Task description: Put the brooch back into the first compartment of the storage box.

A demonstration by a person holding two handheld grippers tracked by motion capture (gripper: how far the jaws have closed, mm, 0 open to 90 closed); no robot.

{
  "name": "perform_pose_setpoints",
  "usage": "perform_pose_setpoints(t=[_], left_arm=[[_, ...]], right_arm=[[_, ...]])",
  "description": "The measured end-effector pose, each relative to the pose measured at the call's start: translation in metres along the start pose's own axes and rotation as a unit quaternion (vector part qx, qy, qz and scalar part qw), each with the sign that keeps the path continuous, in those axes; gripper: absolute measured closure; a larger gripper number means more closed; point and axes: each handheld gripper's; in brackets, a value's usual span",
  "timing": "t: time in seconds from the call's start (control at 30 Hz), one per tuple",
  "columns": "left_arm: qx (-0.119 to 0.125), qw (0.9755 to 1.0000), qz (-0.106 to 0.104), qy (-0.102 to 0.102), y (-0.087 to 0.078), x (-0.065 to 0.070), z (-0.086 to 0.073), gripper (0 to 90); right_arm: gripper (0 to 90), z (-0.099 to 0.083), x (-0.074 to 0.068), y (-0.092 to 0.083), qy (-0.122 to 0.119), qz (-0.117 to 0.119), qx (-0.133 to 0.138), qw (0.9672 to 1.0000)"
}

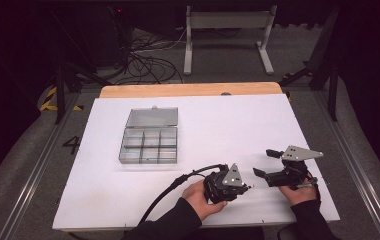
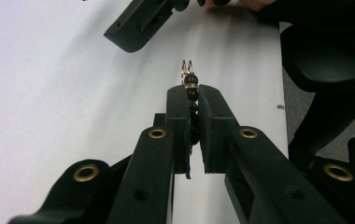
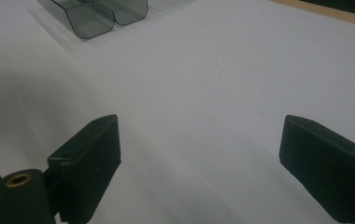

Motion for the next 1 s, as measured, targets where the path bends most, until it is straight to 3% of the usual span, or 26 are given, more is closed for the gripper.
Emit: perform_pose_setpoints(t=[0.4,1.0], left_arm=[[0.011,0.9998,0.015,-0.006,-0.024,-0.007,-0.002,83.7],[0.008,0.9982,0.06,-0.005,-0.067,-0.024,-0.002,83.7]], right_arm=[[12.9,0.0,0.0,0.0,-0.001,0.002,-0.001,1.0],[12.9,0.0,-0.001,0.001,-0.004,0.004,-0.003,1.0]])
Point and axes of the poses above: each handheld gripper's, and its own axes: y roughly forward along the jaws, z roughly out of its top, x roughly to its right, and after that the axes turned 10 degrees about x, right-handed
